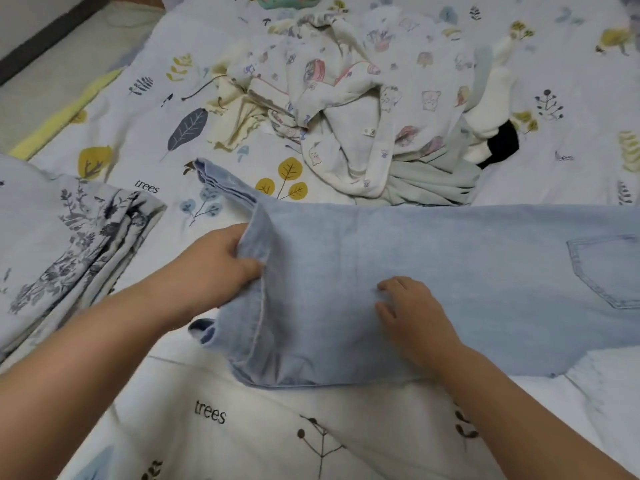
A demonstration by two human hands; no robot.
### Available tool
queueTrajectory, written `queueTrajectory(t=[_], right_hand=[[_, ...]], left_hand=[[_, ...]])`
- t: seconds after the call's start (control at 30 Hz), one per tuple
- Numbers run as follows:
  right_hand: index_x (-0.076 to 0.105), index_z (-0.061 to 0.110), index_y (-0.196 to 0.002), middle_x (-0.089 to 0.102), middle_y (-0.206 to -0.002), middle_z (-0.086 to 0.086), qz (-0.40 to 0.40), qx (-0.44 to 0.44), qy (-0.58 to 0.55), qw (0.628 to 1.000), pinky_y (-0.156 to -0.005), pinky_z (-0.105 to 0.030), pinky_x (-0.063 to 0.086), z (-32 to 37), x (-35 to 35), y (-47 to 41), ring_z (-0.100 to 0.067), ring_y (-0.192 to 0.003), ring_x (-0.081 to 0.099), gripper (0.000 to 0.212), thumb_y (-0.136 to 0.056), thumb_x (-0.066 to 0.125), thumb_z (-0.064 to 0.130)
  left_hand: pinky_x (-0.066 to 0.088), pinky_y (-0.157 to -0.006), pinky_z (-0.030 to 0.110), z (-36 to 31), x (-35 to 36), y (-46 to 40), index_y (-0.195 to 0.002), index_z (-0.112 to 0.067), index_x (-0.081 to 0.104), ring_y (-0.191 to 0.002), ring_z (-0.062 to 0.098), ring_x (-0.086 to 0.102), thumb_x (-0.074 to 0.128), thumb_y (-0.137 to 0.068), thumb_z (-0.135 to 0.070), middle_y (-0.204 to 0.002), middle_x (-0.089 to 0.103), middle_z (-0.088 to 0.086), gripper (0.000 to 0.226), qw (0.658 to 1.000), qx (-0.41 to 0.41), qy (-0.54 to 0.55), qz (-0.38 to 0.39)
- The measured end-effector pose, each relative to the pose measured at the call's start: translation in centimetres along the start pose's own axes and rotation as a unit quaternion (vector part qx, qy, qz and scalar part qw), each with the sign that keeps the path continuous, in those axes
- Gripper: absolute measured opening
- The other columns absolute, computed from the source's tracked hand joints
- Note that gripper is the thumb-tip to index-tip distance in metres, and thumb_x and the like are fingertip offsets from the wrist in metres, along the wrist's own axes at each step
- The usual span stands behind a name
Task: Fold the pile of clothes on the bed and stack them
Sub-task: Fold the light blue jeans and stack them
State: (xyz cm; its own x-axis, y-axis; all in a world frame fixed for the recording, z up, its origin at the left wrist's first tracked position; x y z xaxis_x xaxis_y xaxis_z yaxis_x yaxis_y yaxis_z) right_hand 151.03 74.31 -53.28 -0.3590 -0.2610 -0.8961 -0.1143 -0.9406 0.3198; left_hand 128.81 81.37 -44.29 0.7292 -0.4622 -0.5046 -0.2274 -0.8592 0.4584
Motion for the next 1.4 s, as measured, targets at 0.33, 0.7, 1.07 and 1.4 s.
queueTrajectory(t=[0.33, 0.7, 1.07, 1.4], right_hand=[[0.052, 0.017, -0.127, 0.051, -0.129, -0.005, 0.006, 0.065, -0.013, 0.998, -0.095, -0.028, 0.033, -12.6, -5.6, 2.6, -0.023, -0.120, 0.043, 0.034, -0.093, 0.046, 0.017], [0.056, 0.008, -0.119, 0.060, -0.118, -0.012, -0.035, 0.164, -0.187, 0.968, -0.087, -0.030, 0.038, -21.6, -6.6, 2.0, -0.027, -0.109, 0.053, 0.028, -0.096, 0.043, 0.015], [0.040, 0.010, -0.119, 0.058, -0.114, -0.013, -0.042, 0.181, -0.267, 0.946, -0.081, -0.033, 0.044, -16.1, -3.2, -1.8, -0.031, -0.104, 0.056, 0.037, -0.088, 0.059, 0.016], [0.019, 0.011, -0.142, 0.051, -0.130, -0.014, -0.001, 0.200, -0.103, 0.974, -0.090, -0.039, 0.043, -22.7, -4.4, 0.1, -0.032, -0.112, 0.054, 0.051, -0.096, 0.040, 0.013]], left_hand=[[0.039, -0.080, 0.029, -9.6, 16.5, -2.0, -0.139, -0.018, 0.033, -0.108, 0.031, 0.053, 0.046, -0.090, -0.012, -0.122, 0.057, 0.014, 0.051, 0.971, 0.088, -0.221, -0.004], [0.034, -0.094, 0.031, -10.7, 34.8, -4.1, -0.134, -0.011, 0.043, -0.119, 0.029, 0.049, 0.040, -0.098, -0.020, -0.130, 0.053, 0.015, 0.037, 0.950, 0.123, -0.218, 0.185], [0.035, -0.098, 0.032, -6.8, 25.0, -5.5, -0.132, -0.016, 0.048, -0.121, 0.026, 0.043, 0.046, -0.089, -0.019, -0.133, 0.045, 0.007, 0.043, 0.924, 0.128, -0.357, -0.044], [-0.001, -0.115, 0.045, -2.7, 27.5, -6.4, -0.149, -0.024, -0.002, -0.145, 0.022, -0.009, 0.021, -0.099, -0.044, -0.157, -0.012, 0.002, 0.059, 0.896, 0.095, -0.433, 0.000]])
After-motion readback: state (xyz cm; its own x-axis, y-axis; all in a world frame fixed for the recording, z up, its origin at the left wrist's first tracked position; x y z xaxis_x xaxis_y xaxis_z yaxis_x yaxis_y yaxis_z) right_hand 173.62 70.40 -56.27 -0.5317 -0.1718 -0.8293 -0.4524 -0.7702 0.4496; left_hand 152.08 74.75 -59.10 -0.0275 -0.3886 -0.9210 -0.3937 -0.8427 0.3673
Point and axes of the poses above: each hand's wrist, its own y-axis away from the middle knuckle, its own x-axis out of the palm, z = x × y, the point moved 10 cm from there along -y, towards the middle knuckle
